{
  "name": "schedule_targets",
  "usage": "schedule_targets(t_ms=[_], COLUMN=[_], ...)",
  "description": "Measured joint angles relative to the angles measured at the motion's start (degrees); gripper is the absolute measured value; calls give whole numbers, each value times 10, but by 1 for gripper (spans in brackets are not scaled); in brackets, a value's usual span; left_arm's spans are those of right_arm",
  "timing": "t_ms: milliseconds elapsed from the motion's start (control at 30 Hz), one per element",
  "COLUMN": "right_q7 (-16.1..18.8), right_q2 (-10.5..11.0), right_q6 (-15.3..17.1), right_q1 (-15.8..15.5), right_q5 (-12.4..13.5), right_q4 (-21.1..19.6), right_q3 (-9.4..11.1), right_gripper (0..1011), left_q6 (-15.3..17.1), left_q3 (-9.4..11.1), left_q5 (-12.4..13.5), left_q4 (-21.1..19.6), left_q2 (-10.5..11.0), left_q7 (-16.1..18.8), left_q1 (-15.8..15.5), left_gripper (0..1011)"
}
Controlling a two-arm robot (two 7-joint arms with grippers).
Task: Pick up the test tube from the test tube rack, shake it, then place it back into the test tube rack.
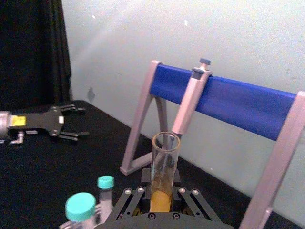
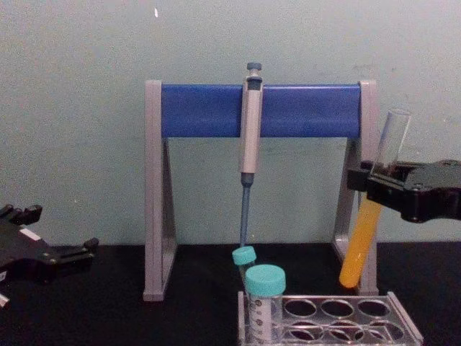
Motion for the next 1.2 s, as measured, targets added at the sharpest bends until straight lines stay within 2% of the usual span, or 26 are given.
schedule_targets(t_ms=[200,967,1200], right_q7=[-7,-6,-5], right_q2=[1,0,6], right_q6=[0,0,2], right_q1=[-8,-7,-8], right_q5=[3,2,5], right_q4=[-22,-18,-18], right_q3=[1,-1,0], right_gripper=[232,232,232], left_q6=[0,0,0], left_q3=[0,0,0], left_q5=[0,0,0], left_q4=[0,0,0], left_q2=[0,0,0], left_q7=[0,0,0], left_q1=[0,0,0], left_gripper=[1001,1001,1001])
